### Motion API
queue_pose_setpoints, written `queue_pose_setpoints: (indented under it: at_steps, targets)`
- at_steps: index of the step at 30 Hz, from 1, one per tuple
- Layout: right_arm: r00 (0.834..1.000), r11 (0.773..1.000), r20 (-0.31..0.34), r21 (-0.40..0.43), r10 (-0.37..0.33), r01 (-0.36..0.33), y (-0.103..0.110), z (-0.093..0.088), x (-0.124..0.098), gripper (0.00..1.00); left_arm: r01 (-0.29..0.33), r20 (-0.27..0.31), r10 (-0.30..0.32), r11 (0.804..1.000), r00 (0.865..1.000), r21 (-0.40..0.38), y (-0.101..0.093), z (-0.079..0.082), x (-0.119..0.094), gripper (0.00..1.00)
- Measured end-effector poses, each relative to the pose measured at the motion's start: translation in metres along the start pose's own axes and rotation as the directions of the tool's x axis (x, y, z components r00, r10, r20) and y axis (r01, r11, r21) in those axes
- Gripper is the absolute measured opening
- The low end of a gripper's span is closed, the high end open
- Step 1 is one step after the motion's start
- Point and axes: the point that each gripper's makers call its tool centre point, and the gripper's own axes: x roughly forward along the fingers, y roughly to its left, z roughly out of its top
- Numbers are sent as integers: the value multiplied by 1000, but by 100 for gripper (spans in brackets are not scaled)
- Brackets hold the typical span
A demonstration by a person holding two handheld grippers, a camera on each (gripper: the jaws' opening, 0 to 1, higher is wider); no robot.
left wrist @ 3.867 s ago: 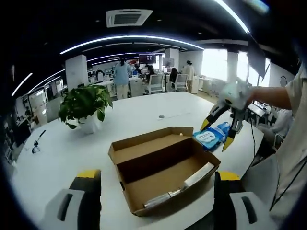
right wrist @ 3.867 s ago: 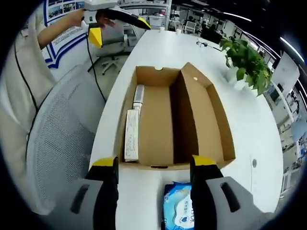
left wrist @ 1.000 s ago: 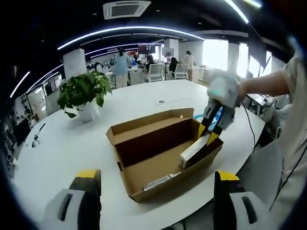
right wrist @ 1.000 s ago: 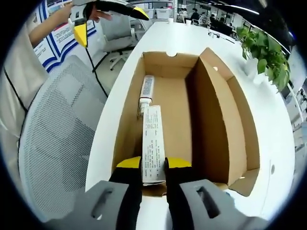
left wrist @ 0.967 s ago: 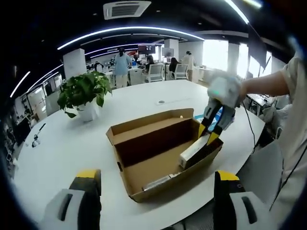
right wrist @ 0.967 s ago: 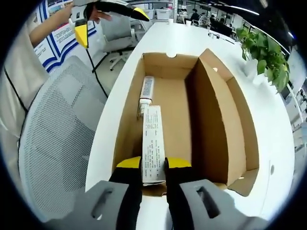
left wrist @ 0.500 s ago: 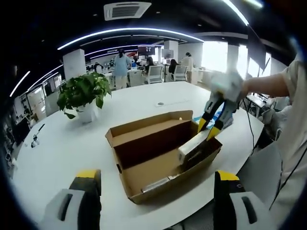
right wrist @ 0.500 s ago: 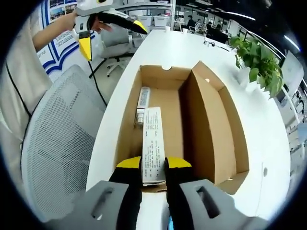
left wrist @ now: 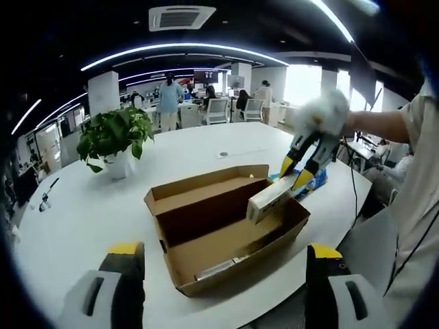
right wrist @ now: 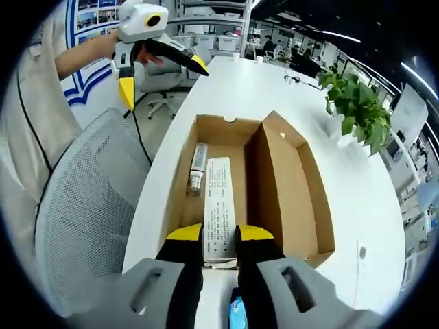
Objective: Operate the shoe box by opening the lid, removing the specified soft item, and placing it in the target area until the item is outside and the box remains undamaged.
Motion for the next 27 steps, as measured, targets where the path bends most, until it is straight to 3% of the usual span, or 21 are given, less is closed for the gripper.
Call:
queue_pose_setpoints:
  at_steps: [13,27]
  targets:
    - [999,999,14,3,-51,51,-15,-9,-42,15,25,-6,-25,1000,1000,17,-9,5,6,100]
    - [994,993,-7,37,-109,109,-33,-41,-87,15,50,-22,-49,998,999,38,-17,6,12,100]
